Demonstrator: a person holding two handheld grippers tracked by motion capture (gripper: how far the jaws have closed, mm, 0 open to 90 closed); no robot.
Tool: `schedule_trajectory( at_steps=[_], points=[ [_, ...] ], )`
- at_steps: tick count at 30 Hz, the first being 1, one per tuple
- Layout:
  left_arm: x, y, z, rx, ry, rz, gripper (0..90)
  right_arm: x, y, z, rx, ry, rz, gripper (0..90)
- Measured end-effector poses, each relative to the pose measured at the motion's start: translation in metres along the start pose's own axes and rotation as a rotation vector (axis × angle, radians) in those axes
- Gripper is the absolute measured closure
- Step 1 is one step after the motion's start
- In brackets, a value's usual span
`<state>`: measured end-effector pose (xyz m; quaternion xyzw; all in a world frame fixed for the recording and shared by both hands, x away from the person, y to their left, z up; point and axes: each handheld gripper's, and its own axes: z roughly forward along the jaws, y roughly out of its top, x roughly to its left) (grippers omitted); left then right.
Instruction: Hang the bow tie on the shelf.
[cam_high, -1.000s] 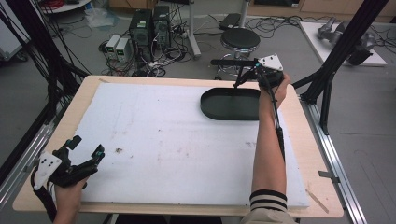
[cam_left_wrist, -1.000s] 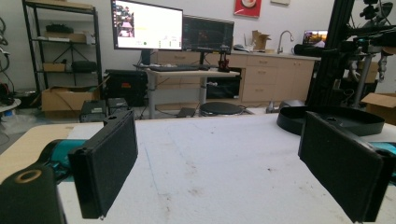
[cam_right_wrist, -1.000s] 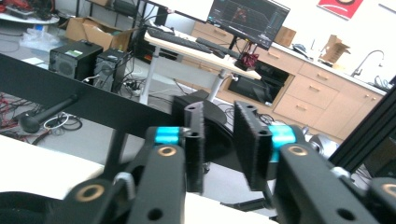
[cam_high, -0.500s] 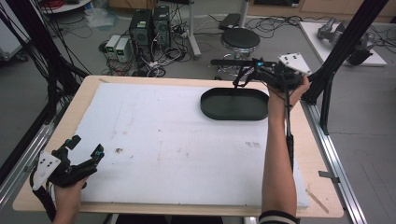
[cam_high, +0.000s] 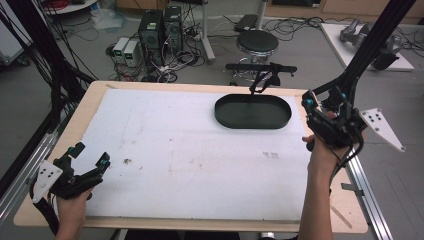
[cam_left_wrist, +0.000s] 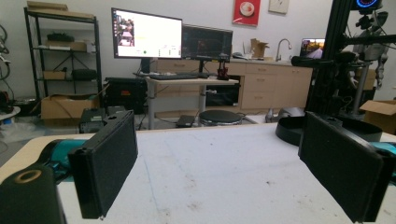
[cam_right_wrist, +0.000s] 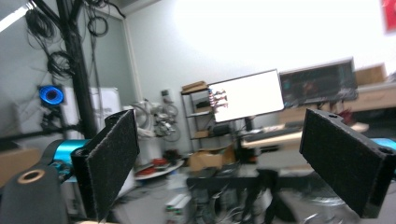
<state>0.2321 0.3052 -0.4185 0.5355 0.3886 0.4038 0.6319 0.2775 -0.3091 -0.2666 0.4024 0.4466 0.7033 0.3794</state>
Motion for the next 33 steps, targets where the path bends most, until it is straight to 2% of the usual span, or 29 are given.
schedule_trajectory(
  at_steps=[1,3,6,8,10,13,15,17,20,25,29,33],
  points=[
    [0.000,0.000,0.000,-0.002,-0.002,0.005,12.2,0.001,-0.002,-0.006,0.011,-0.016,0.008,11.3],
    [0.000,0.000,0.001,-0.010,0.001,0.008,12.2,0.003,-0.007,-0.014,0.075,-0.025,-0.041,11.2],
    [0.000,0.000,0.003,-0.034,-0.012,0.004,12.2,0.007,-0.020,-0.022,0.137,-0.033,-0.066,9.7],
    [0.000,-0.001,0.004,-0.041,-0.012,0.014,12.2,0.007,-0.030,-0.027,0.186,0.005,-0.091,9.8],
    [0.000,-0.001,0.004,-0.039,-0.019,0.011,12.2,0.010,-0.042,-0.032,0.230,0.017,-0.143,10.6],
    [-0.001,-0.001,0.005,-0.041,-0.022,0.027,12.2,0.016,-0.061,-0.045,0.224,0.013,-0.209,14.5],
    [-0.001,-0.001,0.005,-0.036,-0.020,0.034,12.2,0.016,-0.071,-0.053,0.217,0.002,-0.223,14.6],
    [-0.001,-0.002,0.006,-0.031,-0.017,0.034,12.2,0.016,-0.076,-0.058,0.224,-0.020,-0.248,15.3],
    [-0.002,-0.003,0.007,-0.016,-0.011,0.047,12.1,0.016,-0.085,-0.071,0.186,-0.059,-0.292,15.9],
    [-0.001,-0.006,0.009,-0.011,0.002,0.056,12.0,0.008,-0.103,-0.082,0.184,-0.098,-0.326,15.9],
    [-0.002,-0.009,0.010,-0.003,0.005,0.068,12.0,-0.003,-0.117,-0.088,0.222,-0.116,-0.312,15.8],
    [-0.003,-0.011,0.013,0.000,0.020,0.075,12.0,-0.011,-0.127,-0.095,0.260,-0.139,-0.320,15.7]
  ],
)
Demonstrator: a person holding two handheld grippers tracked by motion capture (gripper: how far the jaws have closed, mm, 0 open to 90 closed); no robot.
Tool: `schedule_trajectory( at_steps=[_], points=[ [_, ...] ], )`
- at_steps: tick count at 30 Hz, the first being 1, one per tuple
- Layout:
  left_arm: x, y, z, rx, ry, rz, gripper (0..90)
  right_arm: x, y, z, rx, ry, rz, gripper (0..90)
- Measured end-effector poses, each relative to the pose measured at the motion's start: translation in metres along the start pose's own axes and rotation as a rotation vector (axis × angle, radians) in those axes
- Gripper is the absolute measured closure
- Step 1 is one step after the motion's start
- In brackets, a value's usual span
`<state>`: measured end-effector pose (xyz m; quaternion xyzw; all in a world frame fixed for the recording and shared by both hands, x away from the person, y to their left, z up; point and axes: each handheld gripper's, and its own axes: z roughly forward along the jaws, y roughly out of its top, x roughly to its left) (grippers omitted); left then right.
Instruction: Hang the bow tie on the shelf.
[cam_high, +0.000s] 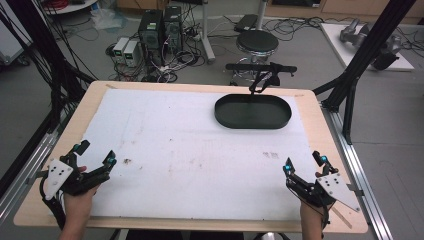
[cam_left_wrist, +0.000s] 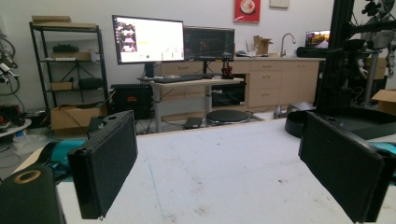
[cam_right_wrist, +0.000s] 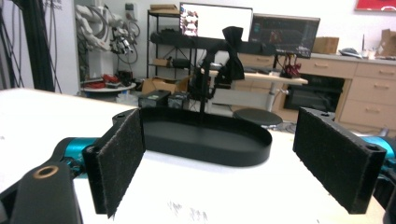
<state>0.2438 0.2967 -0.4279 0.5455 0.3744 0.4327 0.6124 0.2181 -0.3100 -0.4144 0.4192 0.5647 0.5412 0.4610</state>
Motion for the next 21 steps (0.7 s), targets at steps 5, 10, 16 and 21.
schedule_trajectory(
  at_steps=[5,10,16,21],
  points=[
    [-0.002,-0.003,0.002,0.010,0.007,0.010,11.9,-0.005,-0.007,-0.002,0.012,-0.010,0.002,15.8],
    [-0.002,-0.004,0.003,0.014,0.011,0.007,11.9,-0.009,-0.010,-0.003,0.017,-0.002,0.001,15.7],
    [-0.003,-0.006,0.004,0.020,0.009,0.010,12.0,-0.011,-0.010,-0.003,0.021,0.003,0.015,15.3],
    [-0.003,-0.006,0.004,0.020,0.006,0.011,11.9,-0.011,-0.010,-0.003,0.021,0.010,0.012,15.2]
  ],
)
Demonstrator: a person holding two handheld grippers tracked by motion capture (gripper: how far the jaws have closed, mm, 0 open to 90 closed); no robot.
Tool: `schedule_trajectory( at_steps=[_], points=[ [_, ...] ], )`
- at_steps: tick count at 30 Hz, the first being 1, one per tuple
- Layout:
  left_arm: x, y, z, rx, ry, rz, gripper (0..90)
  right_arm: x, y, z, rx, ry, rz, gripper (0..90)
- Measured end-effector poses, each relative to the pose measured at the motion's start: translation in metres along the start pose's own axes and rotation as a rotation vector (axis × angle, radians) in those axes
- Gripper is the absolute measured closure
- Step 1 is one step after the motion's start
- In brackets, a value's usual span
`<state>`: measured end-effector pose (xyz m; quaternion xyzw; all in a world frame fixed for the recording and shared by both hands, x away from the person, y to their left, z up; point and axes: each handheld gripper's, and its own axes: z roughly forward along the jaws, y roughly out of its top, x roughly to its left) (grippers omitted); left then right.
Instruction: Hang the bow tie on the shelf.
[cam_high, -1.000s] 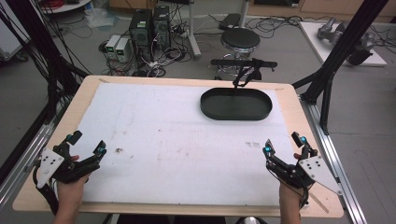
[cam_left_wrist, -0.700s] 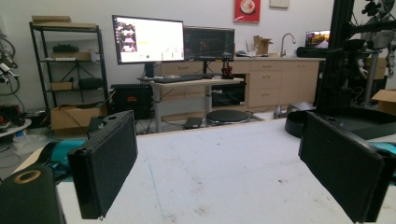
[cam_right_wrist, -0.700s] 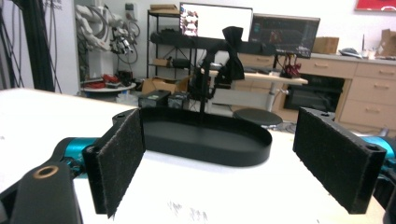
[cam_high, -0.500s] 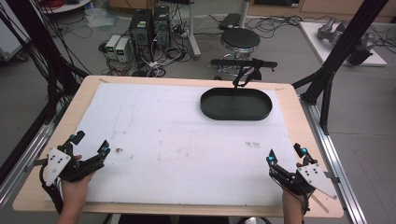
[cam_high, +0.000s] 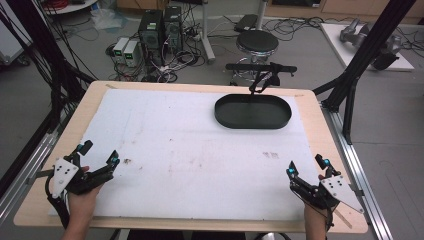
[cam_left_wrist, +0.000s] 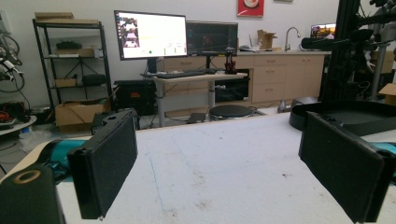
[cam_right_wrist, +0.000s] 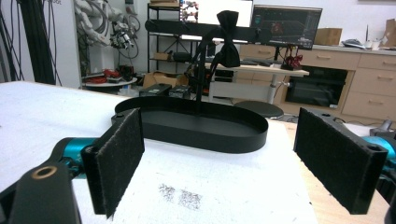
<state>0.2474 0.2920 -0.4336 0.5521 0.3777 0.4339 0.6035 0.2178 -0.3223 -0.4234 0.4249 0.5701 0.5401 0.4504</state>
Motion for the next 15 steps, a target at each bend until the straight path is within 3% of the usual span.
schedule_trajectory(
  at_steps=[15],
  points=[
    [-0.0001,0.0012,-0.0011,-0.002,0.001,0.004,11.9,0.0002,-0.0004,0.0004,0.002,0.009,0.004,15.3]
  ],
)
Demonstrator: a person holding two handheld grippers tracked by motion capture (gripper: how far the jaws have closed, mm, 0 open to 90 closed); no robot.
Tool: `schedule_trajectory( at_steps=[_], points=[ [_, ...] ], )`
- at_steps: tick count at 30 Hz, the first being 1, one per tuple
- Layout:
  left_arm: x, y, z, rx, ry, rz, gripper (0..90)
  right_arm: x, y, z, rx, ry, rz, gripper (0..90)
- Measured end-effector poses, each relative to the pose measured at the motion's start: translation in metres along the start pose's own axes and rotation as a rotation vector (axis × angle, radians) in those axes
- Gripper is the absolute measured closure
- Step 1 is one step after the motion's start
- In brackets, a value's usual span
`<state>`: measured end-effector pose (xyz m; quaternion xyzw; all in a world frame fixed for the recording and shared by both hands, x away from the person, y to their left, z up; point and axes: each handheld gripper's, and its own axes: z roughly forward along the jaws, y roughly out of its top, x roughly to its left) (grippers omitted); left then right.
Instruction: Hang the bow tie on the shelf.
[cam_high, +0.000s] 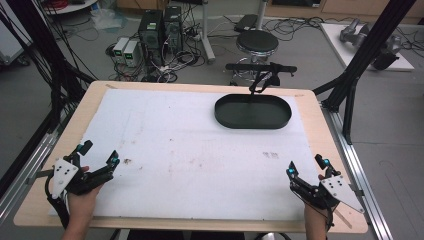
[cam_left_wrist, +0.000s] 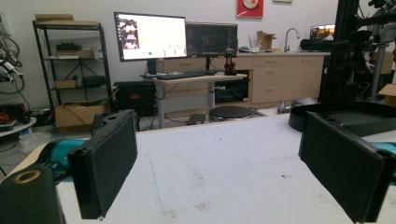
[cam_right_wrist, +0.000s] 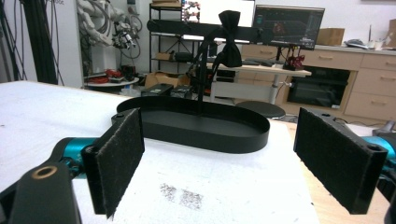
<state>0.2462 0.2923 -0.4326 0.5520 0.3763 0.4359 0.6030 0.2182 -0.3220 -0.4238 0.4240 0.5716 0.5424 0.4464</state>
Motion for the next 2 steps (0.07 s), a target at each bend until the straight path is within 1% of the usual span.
schedule_trajectory(
  at_steps=[2],
  points=[
    [-0.0001,0.0001,0.0000,-0.001,0.000,0.000,11.9,0.0003,0.0001,0.0001,0.001,-0.003,0.000,15.4]
  ],
)
